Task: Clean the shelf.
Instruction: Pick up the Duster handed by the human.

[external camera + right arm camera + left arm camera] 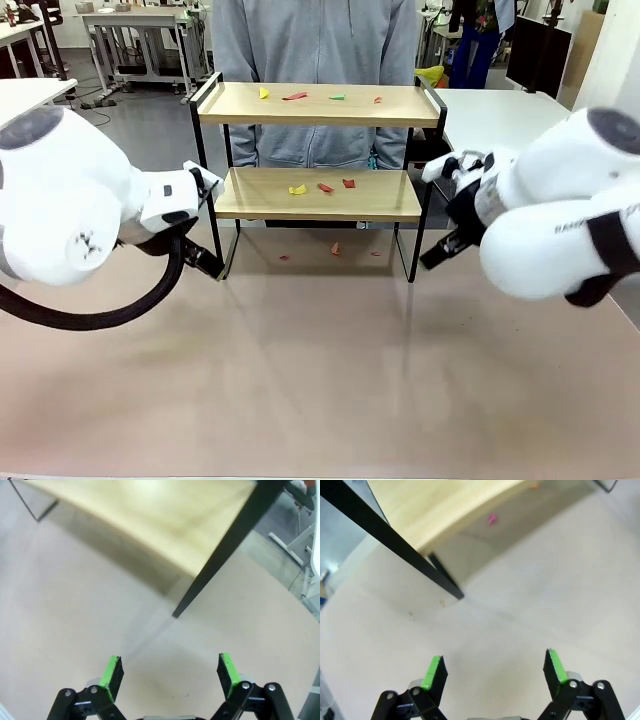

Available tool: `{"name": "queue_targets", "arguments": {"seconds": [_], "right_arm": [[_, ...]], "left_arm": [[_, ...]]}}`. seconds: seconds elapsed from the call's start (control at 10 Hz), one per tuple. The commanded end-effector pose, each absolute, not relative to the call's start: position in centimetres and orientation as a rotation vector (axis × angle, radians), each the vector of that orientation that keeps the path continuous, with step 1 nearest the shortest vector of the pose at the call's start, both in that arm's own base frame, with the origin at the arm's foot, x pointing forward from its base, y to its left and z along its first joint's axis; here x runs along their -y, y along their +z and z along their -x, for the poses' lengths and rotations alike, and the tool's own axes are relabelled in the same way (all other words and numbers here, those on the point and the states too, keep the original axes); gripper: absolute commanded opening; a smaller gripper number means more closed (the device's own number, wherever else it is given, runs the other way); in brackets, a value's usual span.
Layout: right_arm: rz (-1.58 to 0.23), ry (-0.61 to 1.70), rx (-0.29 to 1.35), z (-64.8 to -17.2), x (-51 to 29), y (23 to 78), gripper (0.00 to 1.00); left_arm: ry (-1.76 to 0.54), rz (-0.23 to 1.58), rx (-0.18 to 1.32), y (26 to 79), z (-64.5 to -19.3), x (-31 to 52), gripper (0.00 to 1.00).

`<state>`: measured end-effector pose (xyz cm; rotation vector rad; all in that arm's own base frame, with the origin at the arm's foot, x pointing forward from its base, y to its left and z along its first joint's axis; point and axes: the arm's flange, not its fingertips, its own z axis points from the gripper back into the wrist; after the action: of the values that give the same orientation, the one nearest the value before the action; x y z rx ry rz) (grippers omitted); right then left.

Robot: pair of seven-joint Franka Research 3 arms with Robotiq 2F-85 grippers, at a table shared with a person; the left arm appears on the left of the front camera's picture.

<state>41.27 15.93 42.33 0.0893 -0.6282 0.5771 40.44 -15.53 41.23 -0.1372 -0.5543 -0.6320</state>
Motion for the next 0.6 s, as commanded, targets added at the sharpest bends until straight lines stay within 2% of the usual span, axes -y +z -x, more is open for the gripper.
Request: {"name": "queue_targets", "arguments": {"seconds": [0.0, 0.3, 0.5], "right_arm": [[-0.213, 0.574, 0.625, -43.5, -12.2, 46.3, 1.0], [-0.401, 0.726, 0.661, -46.2, -5.7, 48.5, 1.0], [-0.513, 0.894, 0.77, -49.1, -0.7, 47.5, 1.0]], "left_arm": [[-0.692, 0.255, 0.522, 46.1, -41.7, 10.7, 1.0], [-0.892, 0.423, 0.482, 48.6, -43.8, 4.6, 1.0], [-1.125, 0.569, 0.587, 48.0, -45.4, 0.3, 1.0]]}}
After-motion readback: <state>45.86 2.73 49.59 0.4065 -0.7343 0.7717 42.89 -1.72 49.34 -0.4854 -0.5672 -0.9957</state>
